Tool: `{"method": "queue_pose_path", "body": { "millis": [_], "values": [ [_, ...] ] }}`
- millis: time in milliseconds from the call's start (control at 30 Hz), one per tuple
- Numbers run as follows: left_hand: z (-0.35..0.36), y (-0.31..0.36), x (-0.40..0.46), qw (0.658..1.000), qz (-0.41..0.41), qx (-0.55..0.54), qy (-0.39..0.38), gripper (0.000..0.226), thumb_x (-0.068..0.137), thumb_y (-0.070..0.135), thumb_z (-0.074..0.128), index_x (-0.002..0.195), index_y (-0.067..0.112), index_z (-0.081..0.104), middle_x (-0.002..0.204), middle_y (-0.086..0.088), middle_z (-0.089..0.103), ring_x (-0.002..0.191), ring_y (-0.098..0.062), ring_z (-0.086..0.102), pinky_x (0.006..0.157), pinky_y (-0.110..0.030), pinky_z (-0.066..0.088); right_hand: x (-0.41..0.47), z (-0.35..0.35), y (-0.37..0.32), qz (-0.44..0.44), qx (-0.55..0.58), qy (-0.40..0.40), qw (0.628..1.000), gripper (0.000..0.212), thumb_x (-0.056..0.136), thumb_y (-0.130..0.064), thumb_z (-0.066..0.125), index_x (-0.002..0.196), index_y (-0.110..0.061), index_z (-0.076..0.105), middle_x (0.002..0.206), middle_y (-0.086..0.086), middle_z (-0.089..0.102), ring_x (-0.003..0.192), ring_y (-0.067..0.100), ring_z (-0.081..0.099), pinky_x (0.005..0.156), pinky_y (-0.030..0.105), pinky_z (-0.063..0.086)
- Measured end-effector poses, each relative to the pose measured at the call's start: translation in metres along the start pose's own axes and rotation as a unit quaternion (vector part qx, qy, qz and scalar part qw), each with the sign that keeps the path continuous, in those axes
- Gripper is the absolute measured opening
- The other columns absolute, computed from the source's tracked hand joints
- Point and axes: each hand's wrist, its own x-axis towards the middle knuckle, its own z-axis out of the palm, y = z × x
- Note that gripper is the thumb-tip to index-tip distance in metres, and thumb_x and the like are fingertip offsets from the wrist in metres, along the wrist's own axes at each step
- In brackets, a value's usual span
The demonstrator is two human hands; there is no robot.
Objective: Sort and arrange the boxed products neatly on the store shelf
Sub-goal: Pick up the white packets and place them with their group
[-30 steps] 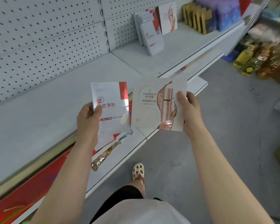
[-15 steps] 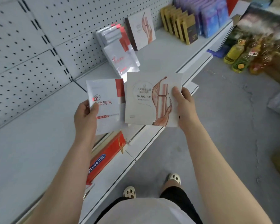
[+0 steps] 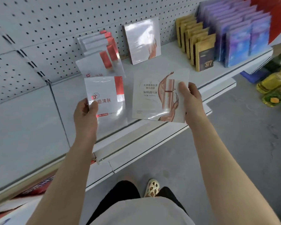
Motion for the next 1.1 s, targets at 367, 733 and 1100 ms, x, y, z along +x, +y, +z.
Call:
{"method": "queue_pose_path", "body": {
  "millis": [367,733,1100],
  "values": [
    [0.067,0.012,0.039,0.999,-0.01,-0.011,0.044,0.018,0.095,0.016,0.054,0.105,0.029,0.062,0.101,0.014,0.069,0.094,-0.006,0.067,0.074,-0.022,0.052,0.143,0.006,-0.039,-0.073,-0.076,-0.039,0.994,0.014,0.097,-0.036,0.056,0.109,-0.039,0.05,0.104,-0.004,0.065,0.108,0.025,0.064,0.097,0.049,0.053],
    [0.138,0.019,0.022,0.986,-0.018,-0.049,0.161,0.016,0.096,0.016,0.056,0.105,0.026,0.064,0.1,0.014,0.073,0.087,-0.005,0.07,0.062,-0.015,0.053,0.287,0.057,-0.061,-0.102,-0.151,-0.237,0.954,0.025,0.097,-0.03,0.061,0.12,-0.029,0.053,0.101,-0.007,0.07,0.093,0.016,0.071,0.076,0.031,0.061],
    [0.177,0.021,0.015,0.975,-0.043,-0.071,0.208,0.017,0.097,0.015,0.056,0.112,0.018,0.063,0.105,0.004,0.073,0.093,-0.015,0.071,0.072,-0.027,0.057,0.359,0.067,-0.057,-0.142,-0.244,-0.234,0.93,0.032,0.093,-0.027,0.061,0.125,-0.03,0.054,0.101,-0.022,0.061,0.091,-0.002,0.06,0.069,0.02,0.049]
  ]
}}
